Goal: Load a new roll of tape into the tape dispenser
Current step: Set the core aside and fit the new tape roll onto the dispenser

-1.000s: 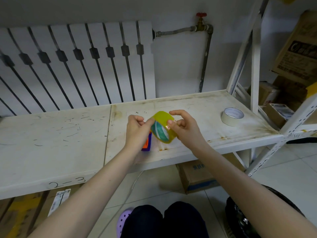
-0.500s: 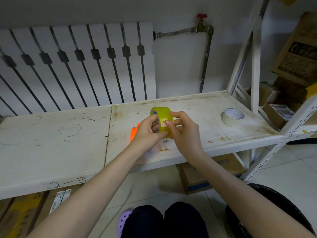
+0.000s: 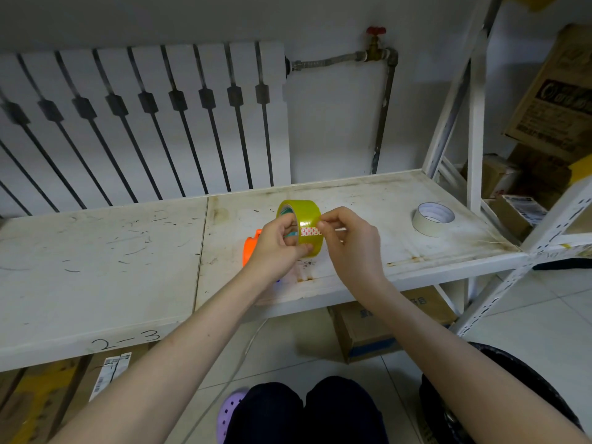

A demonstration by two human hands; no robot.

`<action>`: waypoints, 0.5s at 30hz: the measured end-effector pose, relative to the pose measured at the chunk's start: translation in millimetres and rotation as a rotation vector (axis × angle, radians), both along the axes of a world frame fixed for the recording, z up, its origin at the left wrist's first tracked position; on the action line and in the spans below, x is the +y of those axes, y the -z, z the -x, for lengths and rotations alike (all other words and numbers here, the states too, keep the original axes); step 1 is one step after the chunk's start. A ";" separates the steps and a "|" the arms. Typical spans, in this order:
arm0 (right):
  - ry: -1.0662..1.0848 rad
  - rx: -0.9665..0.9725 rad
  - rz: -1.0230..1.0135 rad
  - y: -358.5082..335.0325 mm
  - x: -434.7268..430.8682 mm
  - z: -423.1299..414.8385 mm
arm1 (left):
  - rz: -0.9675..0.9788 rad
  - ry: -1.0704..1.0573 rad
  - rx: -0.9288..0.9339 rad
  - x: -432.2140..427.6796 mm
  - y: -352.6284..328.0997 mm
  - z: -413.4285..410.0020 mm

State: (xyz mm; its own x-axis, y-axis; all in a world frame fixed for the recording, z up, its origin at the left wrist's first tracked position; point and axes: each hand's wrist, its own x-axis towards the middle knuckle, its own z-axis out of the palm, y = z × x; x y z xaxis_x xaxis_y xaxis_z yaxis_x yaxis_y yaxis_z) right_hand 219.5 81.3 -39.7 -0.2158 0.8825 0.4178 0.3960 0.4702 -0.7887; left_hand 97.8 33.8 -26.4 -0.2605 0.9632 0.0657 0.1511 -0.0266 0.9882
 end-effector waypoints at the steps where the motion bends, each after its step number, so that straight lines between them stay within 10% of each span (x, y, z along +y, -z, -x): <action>1: 0.045 -0.038 -0.032 -0.8 1.5 -0.6 | -0.003 0.007 0.007 -0.7 0.0 0.2; 15: 0.160 -0.426 -0.199 -6.2 0.9 1.8 | 0.018 0.043 0.059 -3.2 1.7 -0.8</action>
